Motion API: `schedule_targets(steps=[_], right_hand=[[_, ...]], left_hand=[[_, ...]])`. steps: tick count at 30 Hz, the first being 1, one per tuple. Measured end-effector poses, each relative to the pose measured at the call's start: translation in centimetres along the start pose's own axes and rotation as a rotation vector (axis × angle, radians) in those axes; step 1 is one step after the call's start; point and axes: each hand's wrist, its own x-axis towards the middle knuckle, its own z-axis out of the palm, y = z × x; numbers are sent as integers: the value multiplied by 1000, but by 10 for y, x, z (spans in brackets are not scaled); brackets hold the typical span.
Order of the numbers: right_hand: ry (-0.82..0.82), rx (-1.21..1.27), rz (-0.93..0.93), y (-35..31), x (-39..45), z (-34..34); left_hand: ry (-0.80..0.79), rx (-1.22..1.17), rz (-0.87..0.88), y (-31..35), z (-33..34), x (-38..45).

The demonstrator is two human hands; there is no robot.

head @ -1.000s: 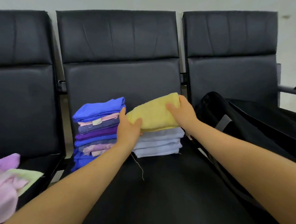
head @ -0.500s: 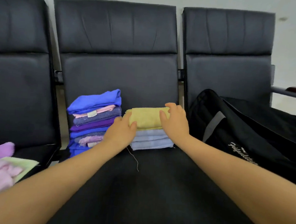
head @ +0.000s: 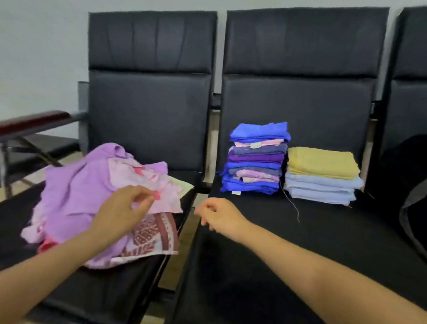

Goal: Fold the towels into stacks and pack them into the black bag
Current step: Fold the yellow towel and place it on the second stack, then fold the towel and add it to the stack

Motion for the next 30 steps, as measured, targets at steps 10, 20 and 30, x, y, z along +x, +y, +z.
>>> schedule_targets(steps=[10,20,30], right_hand=[[81,-67,-110,-76,78,76],[-65,-203,-189,-94,130,151],[223,-273,-205,-86,103,161]], left_hand=[[113,29,-489,-132,-36,8],[389,-539,-489,-142,-9,-8],[642,-708,-619,-149,-9,-10]])
